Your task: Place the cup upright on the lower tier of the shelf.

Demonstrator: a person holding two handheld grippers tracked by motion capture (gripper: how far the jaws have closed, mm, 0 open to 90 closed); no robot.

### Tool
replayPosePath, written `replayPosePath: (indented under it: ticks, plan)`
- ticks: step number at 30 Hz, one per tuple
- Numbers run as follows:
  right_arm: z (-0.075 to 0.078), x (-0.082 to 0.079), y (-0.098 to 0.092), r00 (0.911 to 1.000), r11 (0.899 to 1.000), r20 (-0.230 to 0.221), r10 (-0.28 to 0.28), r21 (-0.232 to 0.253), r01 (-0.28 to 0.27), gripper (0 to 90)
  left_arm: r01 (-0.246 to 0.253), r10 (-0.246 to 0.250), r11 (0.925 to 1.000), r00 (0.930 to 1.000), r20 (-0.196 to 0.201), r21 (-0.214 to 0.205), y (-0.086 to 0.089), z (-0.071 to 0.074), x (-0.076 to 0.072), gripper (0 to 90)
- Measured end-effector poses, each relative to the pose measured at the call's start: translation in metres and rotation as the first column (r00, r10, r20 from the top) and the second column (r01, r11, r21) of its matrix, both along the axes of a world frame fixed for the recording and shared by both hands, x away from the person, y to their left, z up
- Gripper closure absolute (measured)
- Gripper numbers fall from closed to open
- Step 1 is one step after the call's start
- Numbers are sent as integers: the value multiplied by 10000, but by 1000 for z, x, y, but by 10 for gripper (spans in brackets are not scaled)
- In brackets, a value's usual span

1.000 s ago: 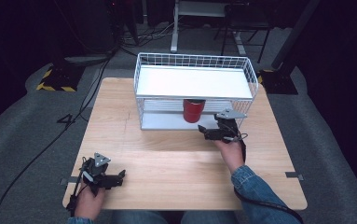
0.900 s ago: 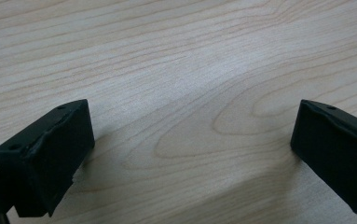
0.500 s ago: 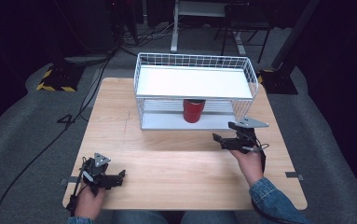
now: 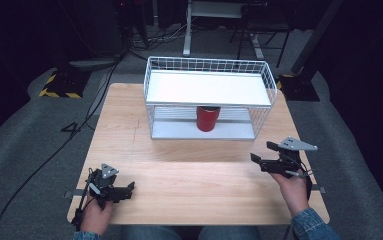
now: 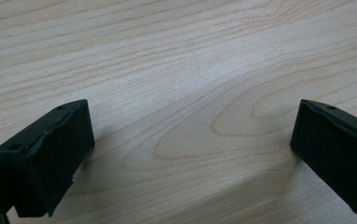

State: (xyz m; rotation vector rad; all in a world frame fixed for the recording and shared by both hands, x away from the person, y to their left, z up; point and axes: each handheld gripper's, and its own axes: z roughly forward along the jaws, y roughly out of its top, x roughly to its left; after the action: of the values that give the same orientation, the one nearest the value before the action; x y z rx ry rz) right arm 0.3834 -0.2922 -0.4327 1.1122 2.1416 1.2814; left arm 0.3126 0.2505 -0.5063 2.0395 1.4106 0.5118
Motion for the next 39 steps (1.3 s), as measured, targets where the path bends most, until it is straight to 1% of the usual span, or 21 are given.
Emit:
replayPosePath:
  ticks: [3, 4, 6, 8, 11, 14, 17, 22, 25, 31, 34, 35, 36, 37, 39]
  plan:
    - [-5, -7, -9, 9998, 10000, -189, 17, 37, -17, 154, 0, 0, 10000, 10000, -1, 1, 0, 0, 0, 0]
    - [-7, -9, -12, 9996, 10000, -298, 25, 12, -25, 154, 0, 0, 10000, 10000, 1, 1, 0, 0, 0, 0]
    - [-11, -14, -17, 9993, 10000, -361, 6, -53, -8, 154, -6, 6, 10000, 10000, -1, -6, 0, 0, 0, 0]
    - [-14, -17, -21, 9992, 9998, -392, 22, -220, -31, 154, -8, 8, 10000, 10000, -3, -7, 0, 0, 0, 0]
    - [-18, -23, -24, 9988, 9995, -491, 7, -322, -23, 154, -7, 7, 10000, 10000, -3, -5, 0, 0, 0, 0]
    - [-24, -27, -25, 9977, 9985, -679, 10, -537, -47, 155, -9, 9, 10000, 10000, 0, -7, 0, 0, 0, 0]
    - [-32, -30, -25, 9962, 9966, -869, 64, -811, -135, 155, 1, -1, 10000, 10000, -9, -1, 0, 0, 0, 0]
    - [-48, -33, -26, 9917, 9944, -1283, 70, -1037, -204, 155, 48, -48, 10000, 10000, -25, 4, 0, 0, -1, 0]
    - [-53, -33, -26, 9880, 9927, -1538, 147, -1156, -328, 156, 29, -29, 10000, 10000, -24, -10, 0, 0, -1, 0]
    - [-66, -35, -26, 9797, 9889, -2000, 90, -1435, -384, 155, 43, -43, 10000, 10000, -26, 3, 0, 0, -1, 0]
    - [-69, -37, -25, 9835, 9854, -1805, 87, -1658, -391, 152, 46, -46, 10000, 10000, -24, 5, 0, 0, -1, 0]
    - [-69, -38, -24, 9848, 9826, -1736, 73, -1816, -393, 152, 53, -53, 10000, 10000, -23, -2, 0, 0, -1, 0]
    - [-70, -39, -23, 9876, 9799, -1569, 75, -1958, -386, 129, 47, -47, 10000, 10000, -27, 8, 0, 0, -1, 0]
    - [-72, -40, -22, 9891, 9821, -1469, 128, -1839, -400, 118, 30, -30, 10000, 10000, -27, -4, 0, 0, -1, 0]
    - [-72, -40, -22, 9887, 9814, -1490, 154, -1869, -434, 116, 2, -2, 10000, 10000, -12, -26, 0, 0, -1, 0]
